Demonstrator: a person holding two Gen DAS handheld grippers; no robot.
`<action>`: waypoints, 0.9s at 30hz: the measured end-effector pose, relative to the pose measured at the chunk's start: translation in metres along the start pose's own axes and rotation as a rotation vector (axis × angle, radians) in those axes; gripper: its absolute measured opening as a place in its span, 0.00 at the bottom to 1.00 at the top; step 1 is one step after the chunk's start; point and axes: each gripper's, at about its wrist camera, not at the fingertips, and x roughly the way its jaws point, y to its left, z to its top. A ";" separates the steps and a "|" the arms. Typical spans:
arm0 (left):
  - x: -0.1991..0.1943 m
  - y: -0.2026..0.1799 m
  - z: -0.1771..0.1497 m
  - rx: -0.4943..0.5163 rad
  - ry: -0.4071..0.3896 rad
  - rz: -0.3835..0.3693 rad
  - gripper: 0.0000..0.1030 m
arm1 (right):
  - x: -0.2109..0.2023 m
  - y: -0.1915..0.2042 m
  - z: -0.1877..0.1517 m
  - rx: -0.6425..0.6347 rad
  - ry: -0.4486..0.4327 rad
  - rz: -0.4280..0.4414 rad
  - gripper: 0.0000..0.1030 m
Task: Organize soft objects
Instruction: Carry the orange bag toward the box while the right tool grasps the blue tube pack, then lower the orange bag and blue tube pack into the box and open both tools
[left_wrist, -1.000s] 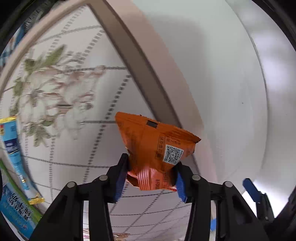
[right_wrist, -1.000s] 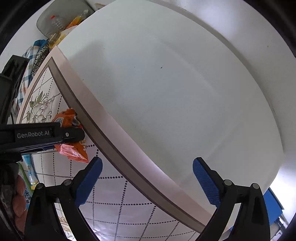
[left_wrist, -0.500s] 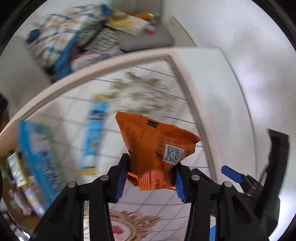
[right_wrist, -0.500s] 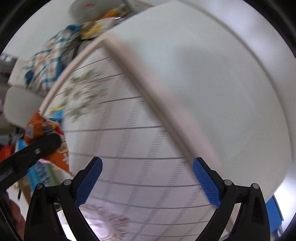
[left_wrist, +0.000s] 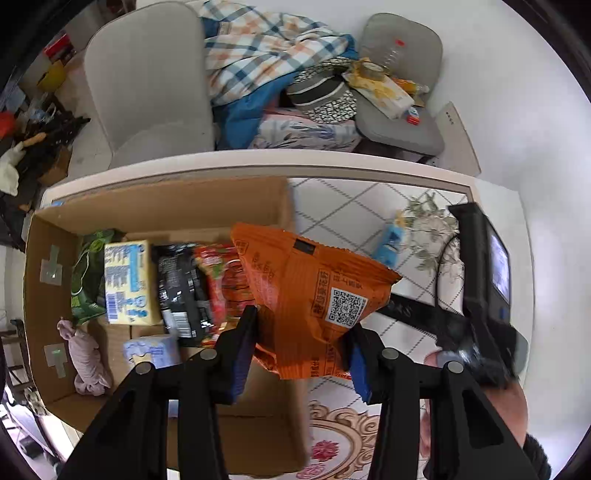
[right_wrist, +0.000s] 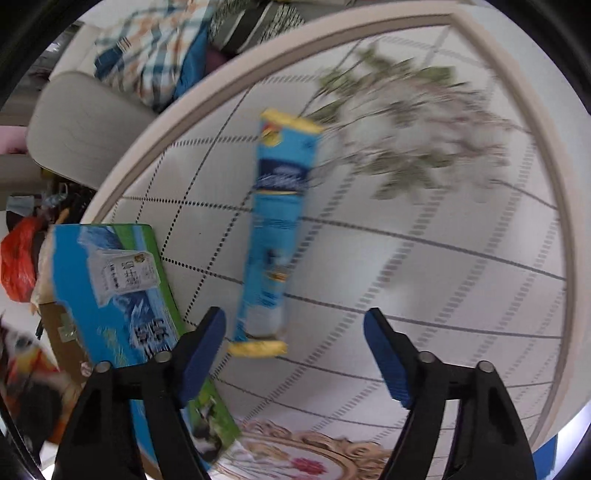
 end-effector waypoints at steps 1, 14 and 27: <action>0.000 0.006 -0.001 -0.006 -0.001 -0.003 0.40 | 0.008 0.006 0.002 0.003 0.010 -0.018 0.63; -0.031 0.055 -0.022 -0.009 -0.008 -0.079 0.40 | -0.021 0.050 -0.049 -0.132 -0.100 -0.191 0.19; -0.103 0.123 -0.047 0.024 -0.034 -0.003 0.40 | -0.132 0.148 -0.152 -0.368 -0.188 -0.006 0.19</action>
